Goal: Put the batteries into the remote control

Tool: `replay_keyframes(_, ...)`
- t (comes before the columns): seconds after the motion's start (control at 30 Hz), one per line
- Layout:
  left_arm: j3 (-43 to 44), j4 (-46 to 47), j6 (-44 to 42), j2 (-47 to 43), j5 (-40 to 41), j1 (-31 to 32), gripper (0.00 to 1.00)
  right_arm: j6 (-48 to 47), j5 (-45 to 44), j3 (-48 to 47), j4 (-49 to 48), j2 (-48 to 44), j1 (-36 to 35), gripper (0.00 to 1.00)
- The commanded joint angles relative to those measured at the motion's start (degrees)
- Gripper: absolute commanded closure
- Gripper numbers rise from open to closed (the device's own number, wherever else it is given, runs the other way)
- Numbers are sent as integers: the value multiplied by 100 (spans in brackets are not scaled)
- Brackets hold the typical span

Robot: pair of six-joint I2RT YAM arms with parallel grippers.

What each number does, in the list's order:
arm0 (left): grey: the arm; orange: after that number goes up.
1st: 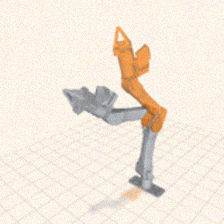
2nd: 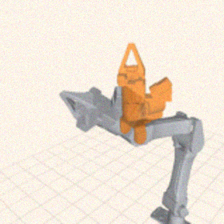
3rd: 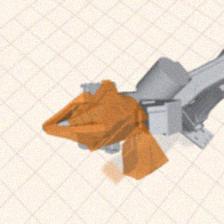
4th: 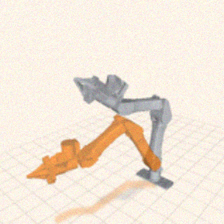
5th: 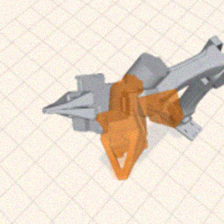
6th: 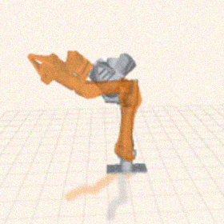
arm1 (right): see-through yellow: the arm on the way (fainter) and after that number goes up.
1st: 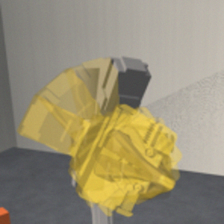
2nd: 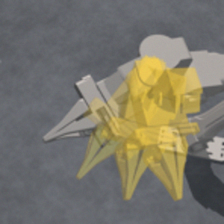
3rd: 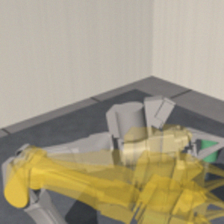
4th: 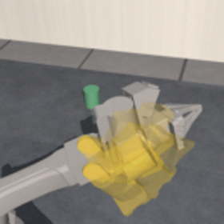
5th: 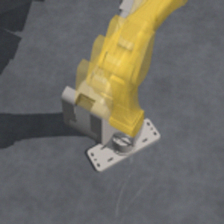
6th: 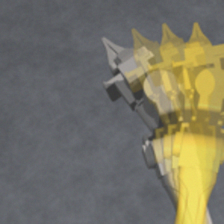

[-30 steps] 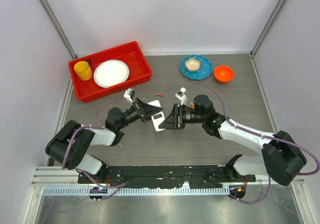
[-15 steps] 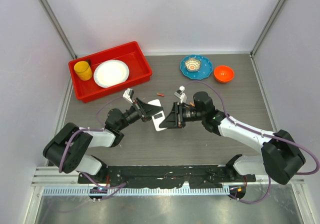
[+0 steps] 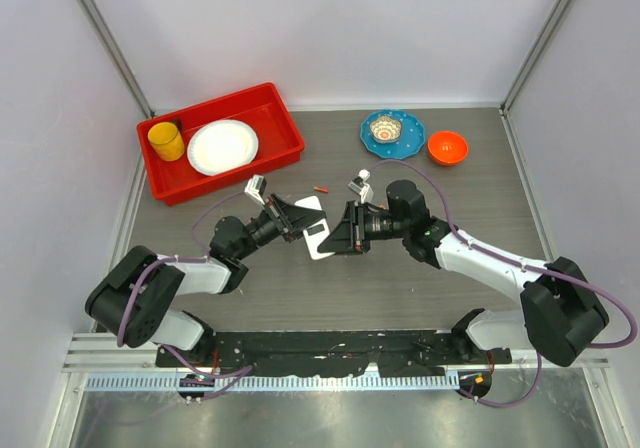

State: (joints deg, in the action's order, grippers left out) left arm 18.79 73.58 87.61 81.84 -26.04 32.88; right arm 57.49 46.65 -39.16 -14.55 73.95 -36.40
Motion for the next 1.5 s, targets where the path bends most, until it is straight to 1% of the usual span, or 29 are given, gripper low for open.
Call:
replay_keyframes(0.0,152,1422,151,-257,-1799,684,100,209,-2222,-584,-1182,216,327,98)
replay_keyframes(0.13,178,1352,107,-283,-1869,746,100,350,-2371,-681,-1314,295,371,98)
replay_keyframes(0.23,178,1264,54,-353,-1878,763,100,385,-2407,-804,-1367,391,388,96)
replay_keyframes(0.43,196,1036,-60,-467,-1896,763,100,420,-2196,-857,-1446,523,397,95)
replay_keyframes(0.47,196,1018,-95,-468,-1878,763,100,412,-2117,-848,-1524,541,388,93)
replay_keyframes(0.53,231,913,-139,-468,-1843,755,100,482,-1652,-813,-1709,629,388,90)
replay_keyframes(0.57,248,869,-183,-476,-1817,737,100,508,-1494,-769,-1875,664,388,84)
replay_keyframes(0.6,248,781,-201,-476,-1799,685,100,569,-1188,-743,-1955,673,388,81)
replay_keyframes(0.63,248,781,-210,-476,-1773,649,100,587,-1072,-699,-2095,673,388,75)
replay_keyframes(0.7,213,772,-210,-494,-1659,536,100,605,-765,-593,-2175,612,388,69)
replay_keyframes(0.73,204,772,-210,-520,-1624,500,100,588,-693,-550,-2175,507,380,65)
replay_keyframes(0.83,204,597,-297,-555,-1553,421,100,491,-535,-453,-2062,348,388,60)
replay_keyframes(0.93,248,368,-429,-608,-1544,412,100,394,-412,-444,-1921,216,388,57)
replay_keyframes(1.1,292,227,-499,-582,-1518,403,100,306,-245,-444,-1762,146,388,56)
replay_keyframes(1.17,301,139,-561,-590,-1465,403,100,324,-44,-418,-1762,146,388,55)
replay_keyframes(1.33,336,-335,-807,-696,-1237,368,100,201,274,-356,-1543,32,344,49)
replay_keyframes(1.47,336,-599,-948,-731,-1044,342,100,113,441,-277,-1394,-12,292,46)
